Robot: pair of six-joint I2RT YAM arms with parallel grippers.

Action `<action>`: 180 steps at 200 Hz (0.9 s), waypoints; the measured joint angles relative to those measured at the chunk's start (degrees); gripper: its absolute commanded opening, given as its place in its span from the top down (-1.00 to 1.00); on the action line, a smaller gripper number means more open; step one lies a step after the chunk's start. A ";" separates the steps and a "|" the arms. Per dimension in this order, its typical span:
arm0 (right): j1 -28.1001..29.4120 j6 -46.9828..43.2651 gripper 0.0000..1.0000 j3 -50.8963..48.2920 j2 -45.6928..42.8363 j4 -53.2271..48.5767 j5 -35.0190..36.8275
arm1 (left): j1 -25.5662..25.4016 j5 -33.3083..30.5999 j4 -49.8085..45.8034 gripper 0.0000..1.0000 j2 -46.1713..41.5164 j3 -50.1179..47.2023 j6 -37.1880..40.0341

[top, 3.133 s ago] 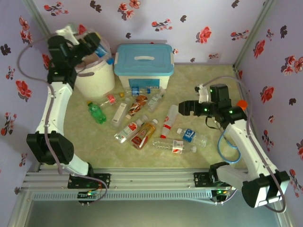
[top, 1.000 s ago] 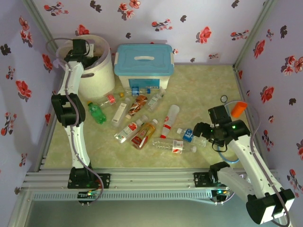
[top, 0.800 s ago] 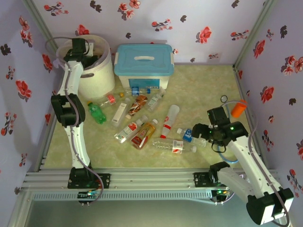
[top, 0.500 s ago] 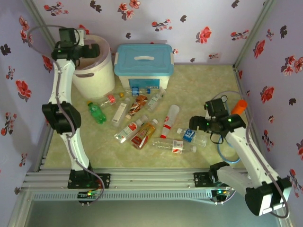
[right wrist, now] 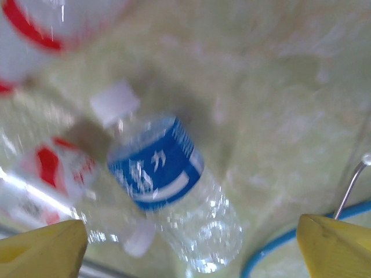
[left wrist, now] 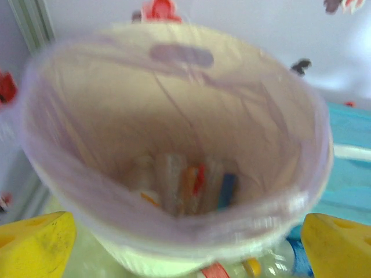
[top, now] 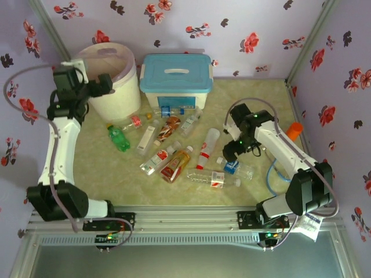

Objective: Put the plastic bottles in the bin

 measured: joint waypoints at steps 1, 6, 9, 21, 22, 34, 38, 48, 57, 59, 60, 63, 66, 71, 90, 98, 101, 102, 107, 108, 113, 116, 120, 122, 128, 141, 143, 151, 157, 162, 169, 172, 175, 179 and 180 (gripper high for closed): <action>0.00 -0.15 -0.80 -0.09 0.00 -0.13 0.00 | -0.11 0.07 0.20 -0.98 -0.26 -0.55 -0.22; 0.00 -0.90 -0.79 -0.66 0.02 -0.96 0.15 | -0.52 0.44 0.61 -0.98 -0.98 -2.08 -0.87; 0.00 -1.33 -0.79 -0.98 0.02 -1.31 0.22 | -0.94 0.66 0.92 -0.99 -1.44 -3.08 -1.14; 0.00 -2.91 -0.77 -2.93 -0.07 -2.08 0.83 | -2.51 1.51 1.33 -0.99 -2.14 -5.05 -2.19; 0.00 -2.99 -0.78 -3.06 -0.07 -2.08 0.87 | -2.60 1.57 1.36 -0.99 -2.16 -5.11 -2.23; 0.00 -4.13 -0.79 -4.96 -0.04 -2.14 1.20 | -3.91 2.47 2.10 -0.99 -2.49 -6.21 -3.04; 0.02 -4.50 -0.80 -5.40 0.02 -2.32 1.27 | -4.20 2.69 2.40 -0.99 -2.67 -6.56 -3.23; 0.24 -5.11 -0.82 -5.62 0.68 -2.93 1.25 | -4.72 3.61 3.10 -0.99 -3.63 -7.72 -4.11; 0.39 -5.60 -0.83 -5.60 1.42 -2.99 1.20 | -4.79 4.44 3.93 -0.99 -5.01 -9.18 -4.90; 0.39 -5.70 -0.83 -5.60 1.55 -2.99 1.18 | -4.81 4.59 4.11 -0.99 -5.40 -9.51 -5.09; 0.42 -5.79 -0.83 -5.60 1.68 -2.99 1.18 | -4.81 4.68 4.15 -0.99 -5.55 -9.64 -5.18; 0.48 -5.99 -0.83 -5.60 1.97 -2.99 1.16 | -4.79 4.92 4.44 -0.99 -6.08 -10.12 -5.44; 0.50 -6.08 -0.83 -5.60 2.32 -2.97 1.03 | -4.79 5.11 4.70 -0.99 -6.75 -10.67 -5.73; 0.55 -6.45 -0.84 -5.60 2.84 -2.93 0.90 | -4.79 5.55 4.96 -0.99 -7.72 -11.34 -6.05; 0.74 -7.65 -0.85 -5.62 4.59 -2.29 0.42 | -4.81 6.67 5.11 -0.99 -10.29 -12.24 -7.17; 0.76 -8.11 -0.85 -5.68 5.20 -1.68 0.33 | -4.79 7.04 5.38 -0.99 -10.93 -12.24 -7.30; 0.81 -8.22 -0.85 -5.75 5.44 -1.42 0.33 | -4.81 7.21 5.44 -0.99 -11.10 -12.24 -7.34; 0.83 -8.33 -0.85 -5.77 5.55 -1.31 0.33 | -4.79 7.26 5.49 -0.99 -11.19 -12.24 -7.37; 0.85 -8.55 -0.85 -5.88 5.97 -0.92 0.35 | -4.79 7.39 5.55 -0.99 -11.39 -12.24 -7.45; 0.85 -8.57 -0.85 -5.90 6.03 -0.83 0.35 | -4.79 7.43 5.57 -0.99 -11.41 -12.24 -7.45; 0.85 -8.68 -0.85 -6.08 6.43 -0.39 0.35 | -4.79 7.48 5.60 -0.99 -11.52 -12.24 -7.45; 0.85 -8.81 -0.85 -6.21 6.69 -0.09 0.33 | -4.79 7.52 5.60 -0.99 -11.56 -12.24 -7.45; 0.85 -8.98 -0.85 -6.32 6.97 0.17 0.33 | -4.79 7.65 5.57 -0.99 -11.58 -12.24 -7.45; 0.85 -8.98 -0.85 -6.40 7.13 0.31 0.33 | -4.79 7.69 5.57 -0.99 -11.58 -12.24 -7.45; 0.85 -9.18 -0.85 -6.73 7.52 0.94 0.31 | -4.79 7.85 5.57 -0.99 -11.58 -12.26 -7.45; 0.85 -9.60 -0.86 -7.26 7.96 1.84 0.09 | -4.79 7.93 5.62 -0.99 -11.58 -12.48 -7.48; 0.85 -9.60 -0.86 -7.37 8.00 1.88 0.02 | -4.79 7.98 5.62 -0.99 -11.58 -12.52 -7.48; 0.83 -9.75 -0.86 -7.67 8.07 2.40 -0.17 | -4.79 8.09 5.64 -0.99 -11.58 -12.70 -7.48; 0.76 -9.88 -0.86 -7.85 8.13 2.80 -0.35 | -4.79 8.11 5.66 -0.99 -11.58 -12.90 -7.50; 0.66 -10.01 -0.86 -7.93 8.20 2.97 -0.52 | -4.79 8.24 5.64 -0.99 -11.58 -13.03 -7.50; 0.39 -10.03 -0.86 -8.00 8.37 3.26 -0.74 | -4.79 8.28 5.66 -0.99 -11.58 -13.11 -7.52; 0.33 -10.03 -0.86 -8.00 8.46 3.37 -0.85 | -4.79 8.33 5.66 -0.99 -11.58 -13.16 -7.56; 0.22 -10.03 -0.86 -8.00 8.61 3.54 -0.96 | -4.81 8.33 5.73 -0.99 -11.58 -13.20 -7.63; 0.09 -10.03 -0.86 -8.00 8.74 3.69 -1.18 | -4.79 8.35 5.81 -0.99 -11.58 -13.29 -7.67; 0.04 -10.05 -0.86 -8.00 8.83 3.82 -1.22 | -4.79 8.35 5.84 -0.99 -11.58 -13.31 -7.67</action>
